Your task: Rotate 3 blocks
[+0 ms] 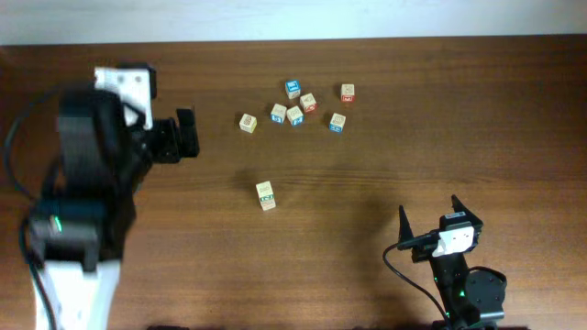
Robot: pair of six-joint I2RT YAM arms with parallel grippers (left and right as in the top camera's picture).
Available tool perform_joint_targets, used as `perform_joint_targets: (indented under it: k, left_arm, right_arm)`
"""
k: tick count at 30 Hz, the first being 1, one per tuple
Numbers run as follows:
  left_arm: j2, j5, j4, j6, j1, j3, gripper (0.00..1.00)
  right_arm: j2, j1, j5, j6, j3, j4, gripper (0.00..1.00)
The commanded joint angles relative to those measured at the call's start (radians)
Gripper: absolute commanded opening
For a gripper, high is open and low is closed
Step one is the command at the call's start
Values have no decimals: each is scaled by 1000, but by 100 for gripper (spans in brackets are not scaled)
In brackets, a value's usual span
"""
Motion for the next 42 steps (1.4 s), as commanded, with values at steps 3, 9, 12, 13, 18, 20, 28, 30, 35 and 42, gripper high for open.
perform_joint_targets:
  k: [3, 9, 12, 13, 18, 20, 28, 30, 35, 42]
  left_arm:
    - [-516, -5, 494, 172, 9, -731, 99]
    - [-885, 21, 756, 344, 42, -1195, 99]
    - [-1030, 5, 768, 441, 42, -1316, 99]
    - [-1077, 6, 769, 479, 42, -1352, 99]
    - [-1147, 5, 723, 593, 47, -1411, 99]
    - [-1146, 9, 723, 592, 50, -1411, 99]
    - [-1146, 9, 723, 592, 50, -1411, 99]
    - [-1146, 9, 723, 592, 50, -1411, 99]
    - [-1146, 9, 723, 592, 50, -1411, 99]
    - [-1146, 9, 723, 592, 50, -1411, 99]
  right_arm:
    - [-11, -8, 10, 0, -10, 1, 98]
    - [-11, -8, 10, 0, -10, 1, 98]
    - [-11, -8, 10, 0, -10, 1, 98]
    - [-11, -8, 10, 0, -10, 1, 98]
    - [-11, -8, 10, 0, -10, 1, 98]
    - [-11, -7, 10, 0, -10, 1, 98]
    - [-11, -8, 10, 0, -10, 1, 98]
    - [-11, -8, 10, 0, -10, 1, 98]
    - [-11, -8, 10, 0, -10, 1, 98]
    - [-11, -7, 10, 0, -10, 1, 98]
